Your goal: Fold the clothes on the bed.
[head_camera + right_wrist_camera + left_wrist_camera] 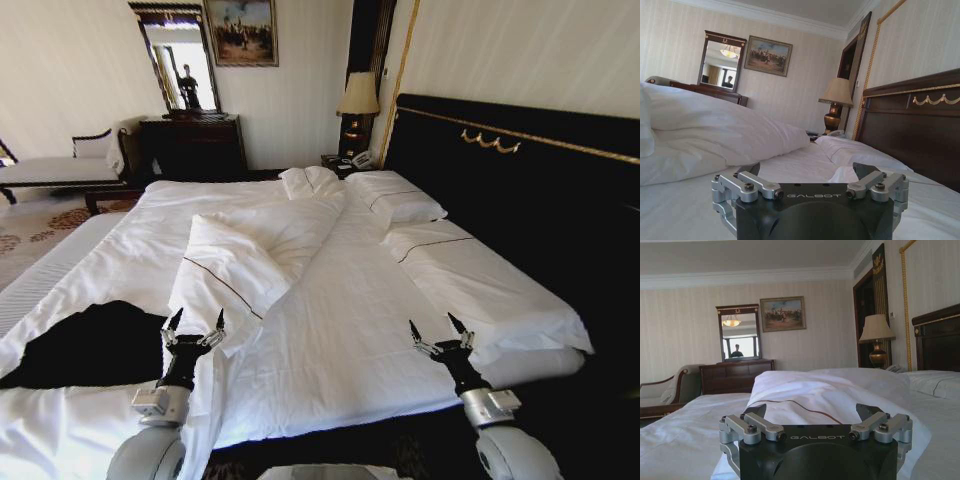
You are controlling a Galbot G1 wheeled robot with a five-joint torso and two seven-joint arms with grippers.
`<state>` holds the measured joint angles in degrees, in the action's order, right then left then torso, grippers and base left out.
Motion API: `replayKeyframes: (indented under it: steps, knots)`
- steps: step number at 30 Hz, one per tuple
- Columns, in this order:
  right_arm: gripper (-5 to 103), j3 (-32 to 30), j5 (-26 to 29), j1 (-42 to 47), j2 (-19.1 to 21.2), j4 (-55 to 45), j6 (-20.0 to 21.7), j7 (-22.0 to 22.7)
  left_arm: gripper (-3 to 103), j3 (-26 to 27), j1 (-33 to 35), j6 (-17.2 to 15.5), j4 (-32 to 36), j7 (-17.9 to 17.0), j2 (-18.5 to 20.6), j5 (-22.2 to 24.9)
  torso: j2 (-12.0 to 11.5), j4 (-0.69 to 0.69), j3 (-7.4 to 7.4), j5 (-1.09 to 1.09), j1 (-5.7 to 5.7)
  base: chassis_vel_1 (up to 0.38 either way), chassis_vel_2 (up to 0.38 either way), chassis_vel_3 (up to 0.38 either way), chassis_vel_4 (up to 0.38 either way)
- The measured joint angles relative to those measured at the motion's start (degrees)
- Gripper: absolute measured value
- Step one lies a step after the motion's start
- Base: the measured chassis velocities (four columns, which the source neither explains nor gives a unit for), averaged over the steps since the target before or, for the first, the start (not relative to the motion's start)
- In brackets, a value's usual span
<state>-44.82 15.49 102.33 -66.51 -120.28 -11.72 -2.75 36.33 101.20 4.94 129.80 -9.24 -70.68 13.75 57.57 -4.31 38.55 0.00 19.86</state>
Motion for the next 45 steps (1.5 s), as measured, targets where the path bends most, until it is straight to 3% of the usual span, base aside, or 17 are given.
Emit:
replayKeyframes:
  steps: [45]
  knots:
    - [100, -0.25, 0.13, 0.53, -0.53, -0.4, -0.39, -0.04, 100, 0.81, 1.23, 0.42, 0.45, 0.14, -0.28, 0.04, 0.0, 0.0, 0.0, -0.01, 0.0, 0.174, 0.18, -0.179, -0.173]
